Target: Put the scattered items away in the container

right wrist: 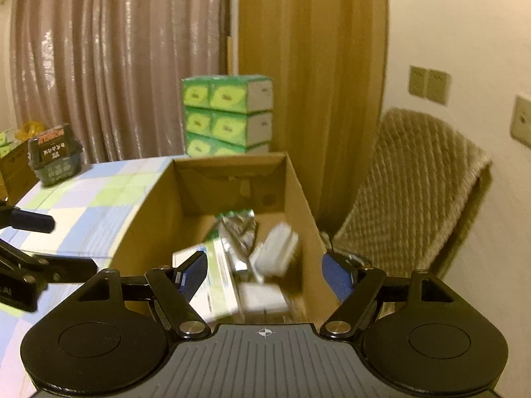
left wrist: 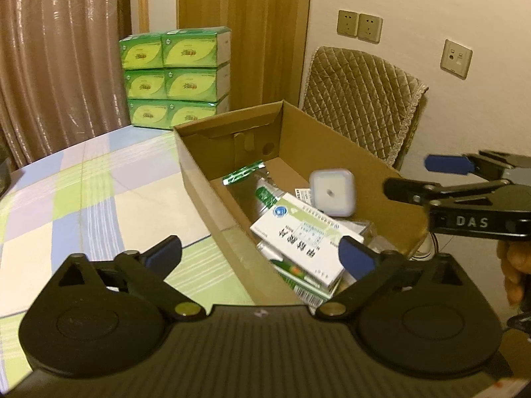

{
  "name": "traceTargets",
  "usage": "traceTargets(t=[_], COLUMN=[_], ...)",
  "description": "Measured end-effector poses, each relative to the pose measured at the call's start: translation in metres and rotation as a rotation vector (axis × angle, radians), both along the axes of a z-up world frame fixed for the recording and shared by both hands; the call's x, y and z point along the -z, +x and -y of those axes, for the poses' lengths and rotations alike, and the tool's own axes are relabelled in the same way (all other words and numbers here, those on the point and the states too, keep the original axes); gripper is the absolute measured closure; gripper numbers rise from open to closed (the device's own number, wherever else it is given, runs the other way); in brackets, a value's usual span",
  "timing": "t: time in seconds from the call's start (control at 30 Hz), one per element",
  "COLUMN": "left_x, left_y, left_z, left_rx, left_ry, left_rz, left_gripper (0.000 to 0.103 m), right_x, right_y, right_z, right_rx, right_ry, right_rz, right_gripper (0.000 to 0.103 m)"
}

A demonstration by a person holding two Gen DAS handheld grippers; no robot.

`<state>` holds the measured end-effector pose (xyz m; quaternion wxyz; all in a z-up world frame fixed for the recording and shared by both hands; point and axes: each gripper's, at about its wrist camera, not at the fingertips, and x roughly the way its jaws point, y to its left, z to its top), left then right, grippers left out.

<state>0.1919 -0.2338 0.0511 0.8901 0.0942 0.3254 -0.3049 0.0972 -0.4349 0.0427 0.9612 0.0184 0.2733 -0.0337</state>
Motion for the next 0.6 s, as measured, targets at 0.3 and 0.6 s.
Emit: traceTargets(t=[0.3, 0.6], left_x=[0.001, -0.009], left_y=[-0.043, -0.095], left_z=[-0.019, -0.032], left_rx=[-0.088, -0.159], left_ry=[-0.022, -0.007], left_rz=[-0.043, -0.083], left_gripper=[0.001, 0.001], right_x=[-0.006, -0.030], right_y=[-0.055, -0.102], right_z=[-0.010, -0.033], right_rx=[0.032, 0.024], right_ry=[0.043, 0.015], right_rz=[-0.030, -0.024], right_gripper=[0.013, 0.004])
